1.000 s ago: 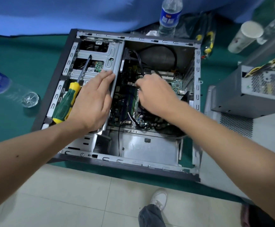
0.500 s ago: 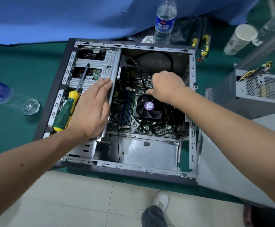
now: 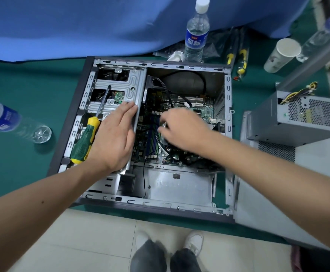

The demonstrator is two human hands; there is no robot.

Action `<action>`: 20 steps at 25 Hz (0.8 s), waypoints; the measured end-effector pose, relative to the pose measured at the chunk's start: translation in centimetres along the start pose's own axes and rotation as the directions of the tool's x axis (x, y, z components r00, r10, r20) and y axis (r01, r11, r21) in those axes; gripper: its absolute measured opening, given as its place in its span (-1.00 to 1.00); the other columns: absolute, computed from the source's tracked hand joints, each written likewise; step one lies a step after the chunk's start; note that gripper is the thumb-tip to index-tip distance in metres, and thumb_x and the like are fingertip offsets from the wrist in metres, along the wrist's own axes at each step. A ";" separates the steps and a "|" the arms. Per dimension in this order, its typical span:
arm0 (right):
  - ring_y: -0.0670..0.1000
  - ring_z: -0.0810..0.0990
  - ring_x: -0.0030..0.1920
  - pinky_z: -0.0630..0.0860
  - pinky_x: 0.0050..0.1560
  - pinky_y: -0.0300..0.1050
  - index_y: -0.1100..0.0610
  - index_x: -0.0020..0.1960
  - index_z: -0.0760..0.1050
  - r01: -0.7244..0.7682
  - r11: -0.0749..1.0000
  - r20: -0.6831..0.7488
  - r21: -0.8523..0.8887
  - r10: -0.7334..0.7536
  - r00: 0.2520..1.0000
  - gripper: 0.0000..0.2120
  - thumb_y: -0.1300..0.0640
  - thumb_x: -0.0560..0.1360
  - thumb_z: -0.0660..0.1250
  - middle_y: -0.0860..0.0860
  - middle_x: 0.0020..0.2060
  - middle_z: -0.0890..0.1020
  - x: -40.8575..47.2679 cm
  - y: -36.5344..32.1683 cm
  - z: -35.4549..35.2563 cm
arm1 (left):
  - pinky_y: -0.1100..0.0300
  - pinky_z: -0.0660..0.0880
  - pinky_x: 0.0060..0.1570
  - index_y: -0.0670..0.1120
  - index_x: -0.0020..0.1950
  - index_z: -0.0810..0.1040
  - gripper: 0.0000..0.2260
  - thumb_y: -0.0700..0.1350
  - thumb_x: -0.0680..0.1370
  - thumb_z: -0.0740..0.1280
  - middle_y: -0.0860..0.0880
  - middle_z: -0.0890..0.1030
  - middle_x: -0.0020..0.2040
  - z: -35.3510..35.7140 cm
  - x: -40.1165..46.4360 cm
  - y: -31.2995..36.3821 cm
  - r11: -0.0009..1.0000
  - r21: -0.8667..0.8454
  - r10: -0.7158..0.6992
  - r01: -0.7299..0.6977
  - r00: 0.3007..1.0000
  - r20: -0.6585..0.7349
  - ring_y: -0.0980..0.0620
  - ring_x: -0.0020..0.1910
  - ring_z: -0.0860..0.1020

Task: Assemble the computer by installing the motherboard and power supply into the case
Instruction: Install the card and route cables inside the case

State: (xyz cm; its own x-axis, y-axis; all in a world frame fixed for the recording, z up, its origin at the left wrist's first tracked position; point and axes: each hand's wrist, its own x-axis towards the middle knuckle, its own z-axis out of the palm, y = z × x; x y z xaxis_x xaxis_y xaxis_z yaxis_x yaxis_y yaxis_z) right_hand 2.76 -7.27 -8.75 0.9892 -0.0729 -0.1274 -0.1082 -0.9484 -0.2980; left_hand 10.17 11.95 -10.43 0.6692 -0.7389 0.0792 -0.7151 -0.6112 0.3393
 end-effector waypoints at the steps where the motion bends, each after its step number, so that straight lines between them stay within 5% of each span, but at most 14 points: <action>1: 0.14 0.51 0.12 0.50 0.12 0.05 0.18 0.10 0.55 0.085 0.996 0.019 -0.029 -0.085 0.996 -0.75 0.02 0.58 0.27 0.10 0.03 0.59 -0.3 -0.7 0.7 | 0.02 0.14 0.53 -0.22 0.52 0.30 -0.51 -0.11 0.61 0.02 -0.13 0.31 0.52 0.1 0.1 0.0 1.000 0.000 0.000 0.000 1.000 -0.005 -0.06 0.53 0.22; 6: 0.10 0.40 0.23 0.33 0.21 -0.04 0.13 0.19 0.50 0.199 0.930 0.135 -0.308 -0.164 0.977 -0.78 0.18 0.60 0.18 0.04 0.12 0.56 1.0 -2.1 4.2 | 0.00 0.16 0.52 -0.22 0.52 0.30 -0.49 -0.06 0.62 -0.05 -0.13 0.30 0.52 0.2 -0.1 0.2 1.000 0.001 -0.015 0.015 1.000 -0.013 -0.06 0.53 0.22; 13: 0.07 0.50 0.22 0.37 0.16 -0.11 0.12 0.35 0.42 0.112 0.988 0.213 -0.102 -0.088 0.973 -0.67 0.22 0.61 0.12 0.07 0.22 0.56 4.7 -4.6 6.0 | 0.02 0.14 0.52 -0.18 0.53 0.27 -0.50 -0.07 0.61 -0.03 -0.11 0.28 0.53 0.6 -0.1 -0.1 1.000 -0.010 -0.015 0.015 1.000 -0.008 -0.04 0.55 0.19; 20: 0.07 0.34 0.36 0.26 0.35 -0.01 0.11 0.50 0.25 0.080 0.989 0.277 -0.121 -0.044 0.960 -0.56 0.18 0.63 0.12 0.04 0.37 0.44 3.5 -4.8 7.1 | -0.05 0.18 0.50 -0.21 0.53 0.28 -0.50 -0.09 0.61 -0.01 -0.13 0.28 0.53 0.5 -0.2 0.4 1.000 0.006 -0.022 0.022 0.999 0.047 -0.06 0.55 0.19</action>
State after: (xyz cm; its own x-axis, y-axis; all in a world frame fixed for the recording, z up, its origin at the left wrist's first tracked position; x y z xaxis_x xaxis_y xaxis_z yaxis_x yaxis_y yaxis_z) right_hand 6.01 -0.73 -14.49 0.9269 0.0575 -0.3709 -0.0155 -0.9815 -0.1908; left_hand 9.66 11.73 -10.82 0.6743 -0.7379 0.0277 -0.7018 -0.6288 0.3349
